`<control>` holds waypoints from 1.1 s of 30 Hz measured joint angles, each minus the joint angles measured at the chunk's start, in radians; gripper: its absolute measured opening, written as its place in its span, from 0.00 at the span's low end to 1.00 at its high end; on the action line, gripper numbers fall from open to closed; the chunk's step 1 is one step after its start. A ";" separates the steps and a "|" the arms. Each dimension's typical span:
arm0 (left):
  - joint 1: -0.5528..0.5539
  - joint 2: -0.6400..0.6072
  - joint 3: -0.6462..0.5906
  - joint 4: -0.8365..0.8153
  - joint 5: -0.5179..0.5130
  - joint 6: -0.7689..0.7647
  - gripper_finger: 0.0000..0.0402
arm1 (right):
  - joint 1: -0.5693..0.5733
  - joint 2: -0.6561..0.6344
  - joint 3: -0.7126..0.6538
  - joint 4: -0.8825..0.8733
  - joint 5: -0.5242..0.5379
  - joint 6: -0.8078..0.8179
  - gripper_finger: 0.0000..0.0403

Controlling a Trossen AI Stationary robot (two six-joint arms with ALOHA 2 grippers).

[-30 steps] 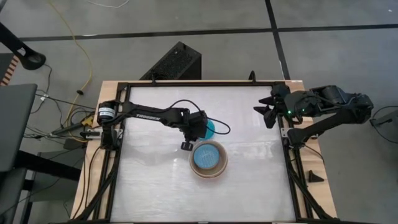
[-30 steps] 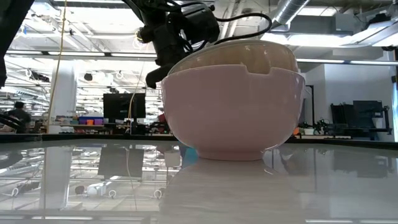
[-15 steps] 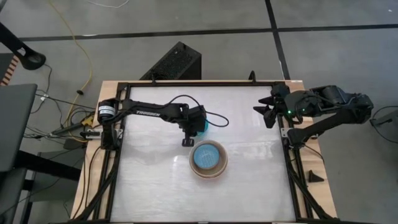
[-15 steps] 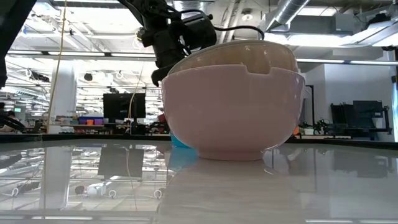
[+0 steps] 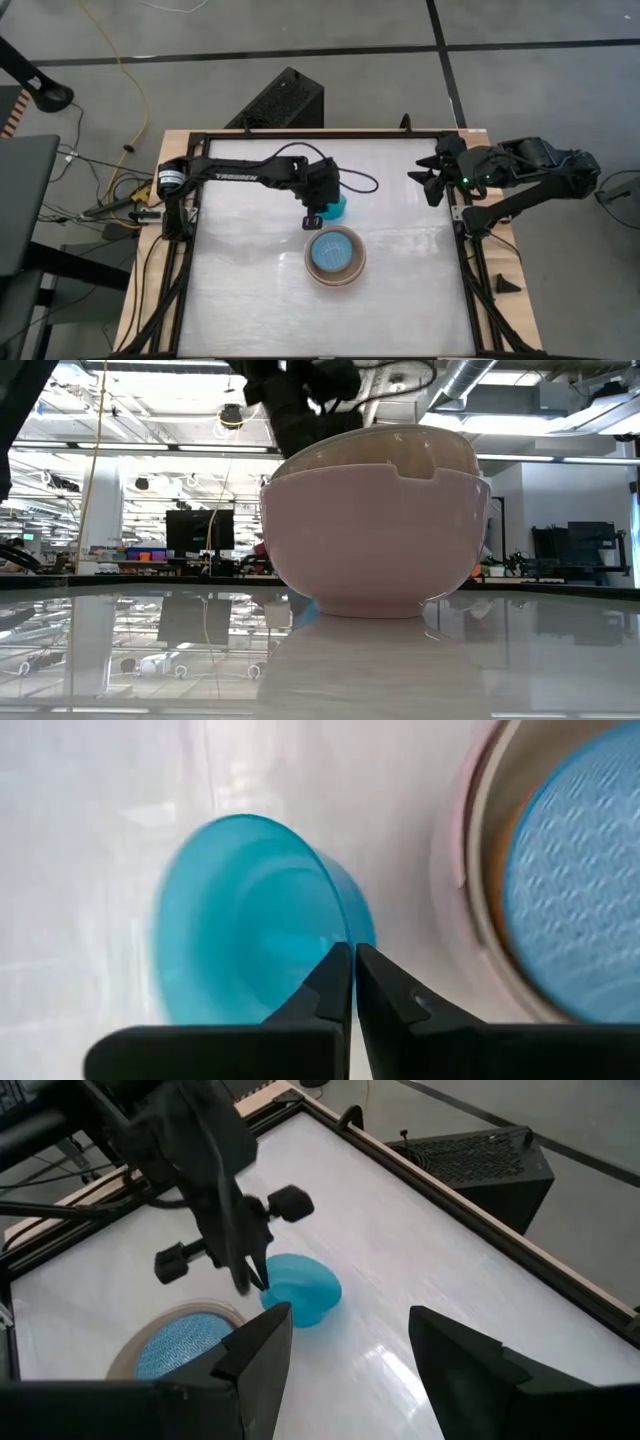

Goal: Nest bowls inside each other
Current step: Stack the light blue bowl on top of the blue bowl

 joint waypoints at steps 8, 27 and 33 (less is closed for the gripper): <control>-0.004 -0.001 0.146 -0.090 0.033 -0.014 0.00 | 0.000 0.000 0.000 -0.002 0.000 -0.008 0.59; -0.206 -0.002 0.312 -0.210 0.157 -0.139 0.00 | 0.000 0.000 0.000 -0.019 0.001 -0.021 0.59; -0.239 -0.001 0.311 -0.207 0.102 -0.160 0.00 | 0.000 0.000 0.000 -0.017 0.001 -0.021 0.59</control>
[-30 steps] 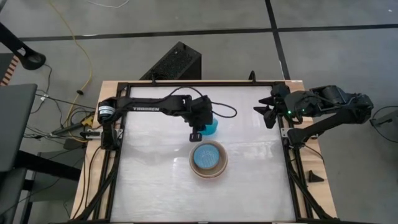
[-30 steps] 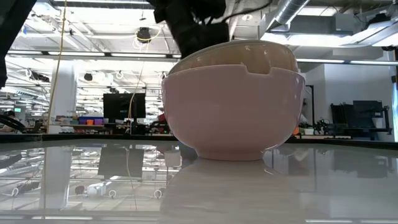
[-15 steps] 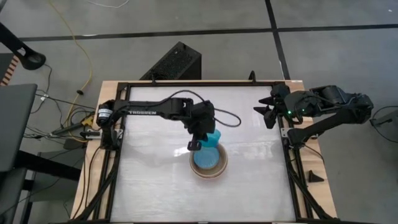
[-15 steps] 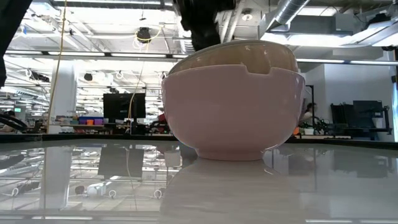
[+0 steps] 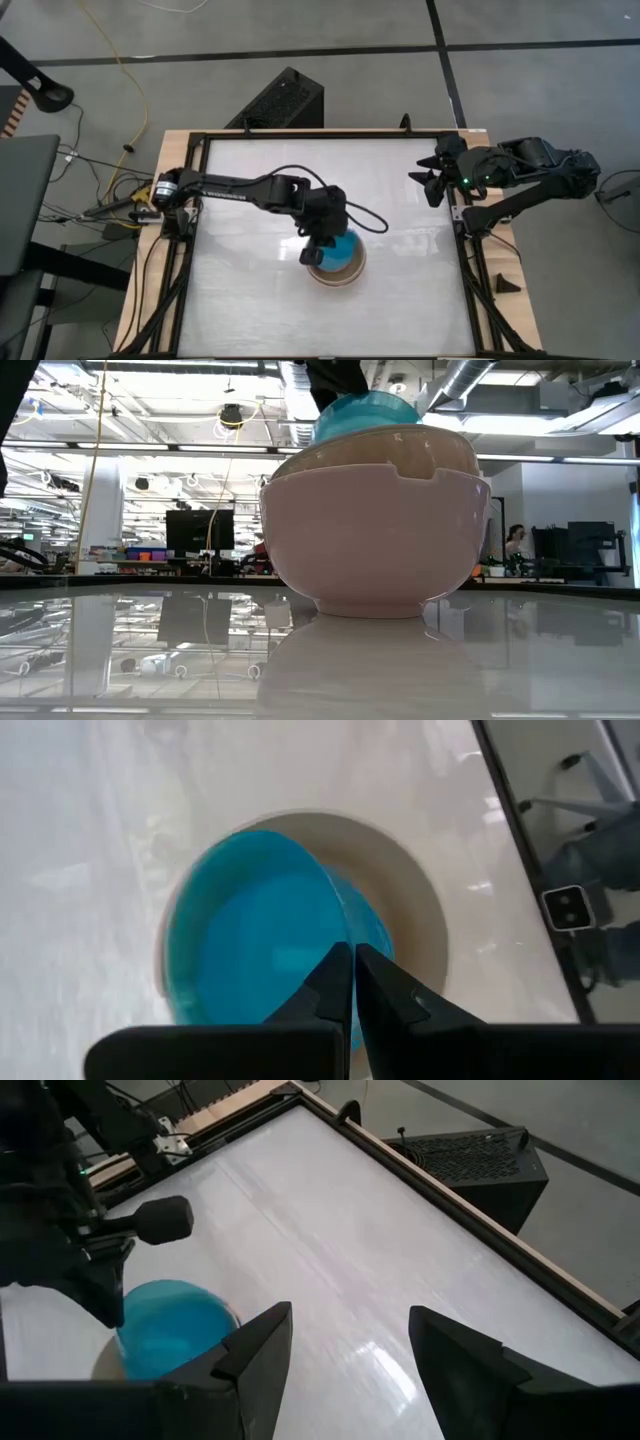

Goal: Nest bowls inside each other
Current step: Stack the light blue bowl on top of the blue bowl, then adjust the stacked bowls

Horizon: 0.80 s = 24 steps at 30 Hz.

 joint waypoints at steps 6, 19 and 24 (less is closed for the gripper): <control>-0.010 0.002 -0.082 0.052 0.023 -0.067 0.00 | 0.000 0.000 0.000 0.001 -0.001 0.003 0.59; -0.046 0.003 -0.263 0.391 0.082 -0.229 0.00 | 0.000 0.000 0.000 0.001 -0.026 -0.002 0.59; -0.027 0.003 -0.262 0.446 0.107 -0.243 0.09 | 0.000 0.000 0.000 0.001 -0.041 -0.005 0.59</control>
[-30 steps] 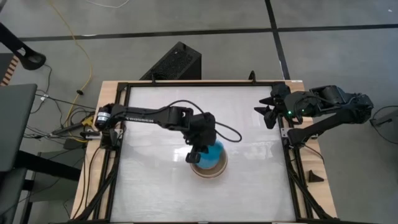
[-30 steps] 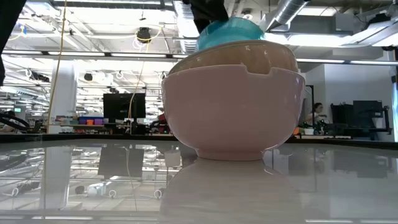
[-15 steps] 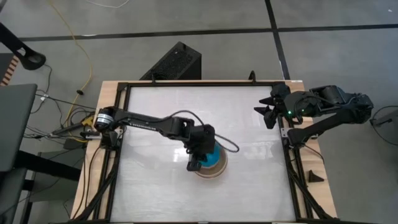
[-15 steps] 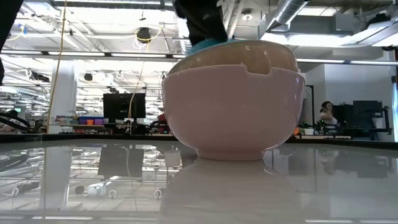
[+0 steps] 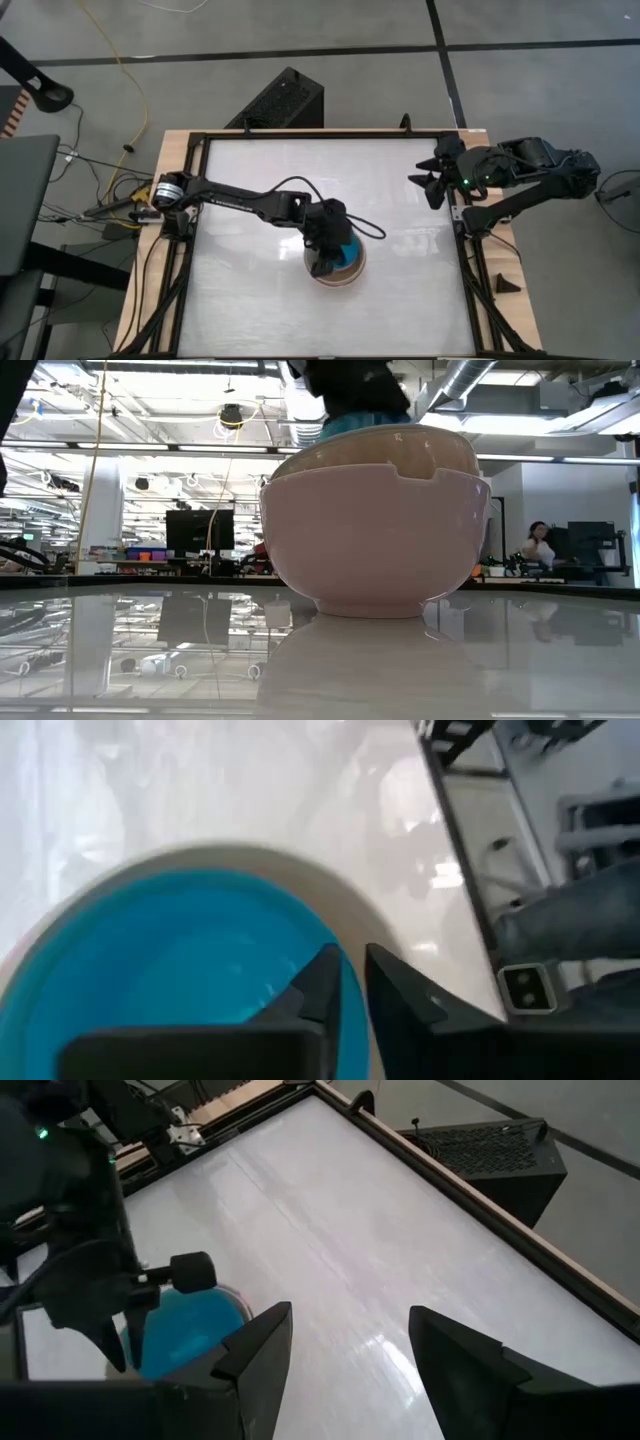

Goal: Nest bowls inside each other
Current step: Adjust the stacked bowls

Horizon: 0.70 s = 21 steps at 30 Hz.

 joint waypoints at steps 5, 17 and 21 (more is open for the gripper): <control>0.020 0.000 0.000 0.012 0.096 -0.037 0.26 | 0.000 0.000 0.000 0.000 -0.010 0.000 0.59; 0.105 -0.025 0.000 0.056 0.211 -0.104 0.55 | 0.067 0.003 -0.001 0.002 -0.006 0.025 0.59; 0.152 -0.110 0.000 0.064 0.183 -0.084 0.55 | 0.157 0.001 -0.070 0.066 0.044 0.071 0.59</control>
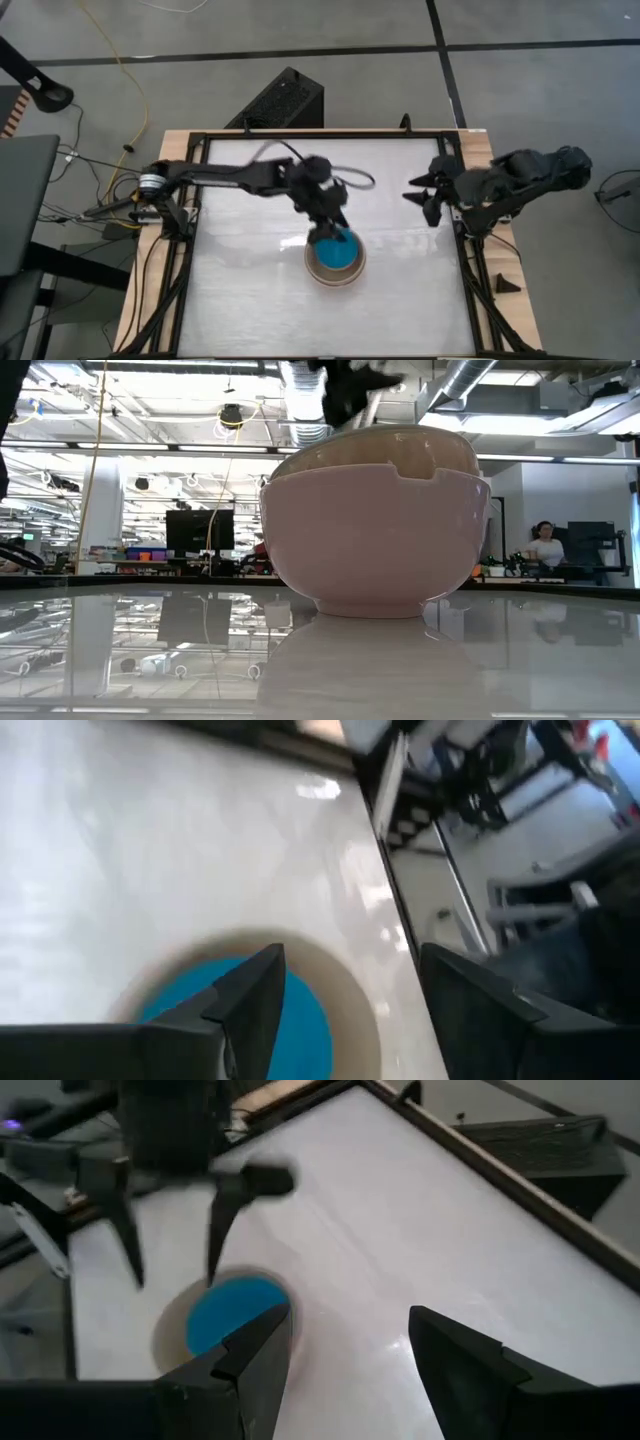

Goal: Nest bowls inside each other
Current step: Adjust the stacked bowls

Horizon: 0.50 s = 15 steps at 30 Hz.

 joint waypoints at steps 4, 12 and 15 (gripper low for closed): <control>0.044 -0.108 0.000 -0.019 -0.072 0.022 0.55 | 0.091 -0.023 -0.152 0.178 0.045 0.068 0.59; 0.069 -0.325 0.000 -0.206 -0.302 0.117 0.55 | 0.181 0.028 -0.506 0.849 0.050 0.106 0.59; 0.063 -0.389 0.000 -0.277 -0.383 0.129 0.55 | 0.192 0.089 -0.584 1.066 0.047 0.107 0.57</control>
